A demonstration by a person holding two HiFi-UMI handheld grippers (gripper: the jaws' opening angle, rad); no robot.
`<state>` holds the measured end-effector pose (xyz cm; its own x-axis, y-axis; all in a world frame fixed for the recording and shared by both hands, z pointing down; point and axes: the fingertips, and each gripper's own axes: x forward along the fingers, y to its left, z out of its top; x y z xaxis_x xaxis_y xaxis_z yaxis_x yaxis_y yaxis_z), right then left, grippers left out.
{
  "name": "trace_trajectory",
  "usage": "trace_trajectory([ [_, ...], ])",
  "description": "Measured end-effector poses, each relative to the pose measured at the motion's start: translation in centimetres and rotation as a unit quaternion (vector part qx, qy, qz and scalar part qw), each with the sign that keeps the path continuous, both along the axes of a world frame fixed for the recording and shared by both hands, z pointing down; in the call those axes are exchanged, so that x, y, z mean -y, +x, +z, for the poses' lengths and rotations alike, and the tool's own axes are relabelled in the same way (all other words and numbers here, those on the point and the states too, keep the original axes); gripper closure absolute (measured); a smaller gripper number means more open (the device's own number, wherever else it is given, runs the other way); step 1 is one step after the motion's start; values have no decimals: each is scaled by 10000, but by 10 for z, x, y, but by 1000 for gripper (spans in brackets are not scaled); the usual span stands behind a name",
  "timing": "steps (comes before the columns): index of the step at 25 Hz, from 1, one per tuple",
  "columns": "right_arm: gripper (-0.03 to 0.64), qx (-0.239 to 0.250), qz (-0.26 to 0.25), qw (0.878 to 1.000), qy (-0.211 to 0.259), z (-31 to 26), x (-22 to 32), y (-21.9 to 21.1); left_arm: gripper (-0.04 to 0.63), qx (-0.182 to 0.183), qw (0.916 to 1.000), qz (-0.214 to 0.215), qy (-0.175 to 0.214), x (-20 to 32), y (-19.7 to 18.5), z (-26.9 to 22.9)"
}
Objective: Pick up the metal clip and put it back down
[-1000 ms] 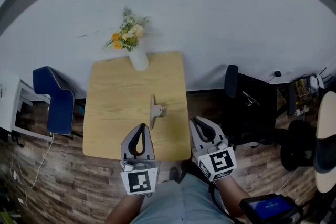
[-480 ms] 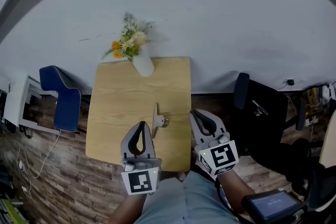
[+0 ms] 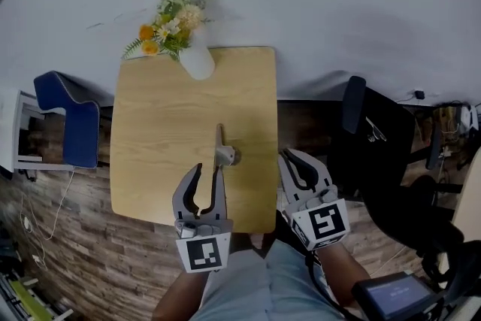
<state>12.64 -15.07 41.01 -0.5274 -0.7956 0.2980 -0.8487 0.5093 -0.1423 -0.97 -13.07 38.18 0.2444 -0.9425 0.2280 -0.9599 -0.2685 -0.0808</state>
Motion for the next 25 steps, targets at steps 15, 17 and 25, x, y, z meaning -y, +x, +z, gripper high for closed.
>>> trace_trajectory([
  [15,563,-461,198,9910,-1243,141,-40,28,350,644,9912,412,-1082,-9,7,165],
  [17,563,-472,239,9900,-1308,153,-44,32,347,1035,9875,617,-1018,-6,7,175],
  [25,563,-583,339,9864,-1496,175,-50,47,347,949,9897,206,-1055,11,1,200],
])
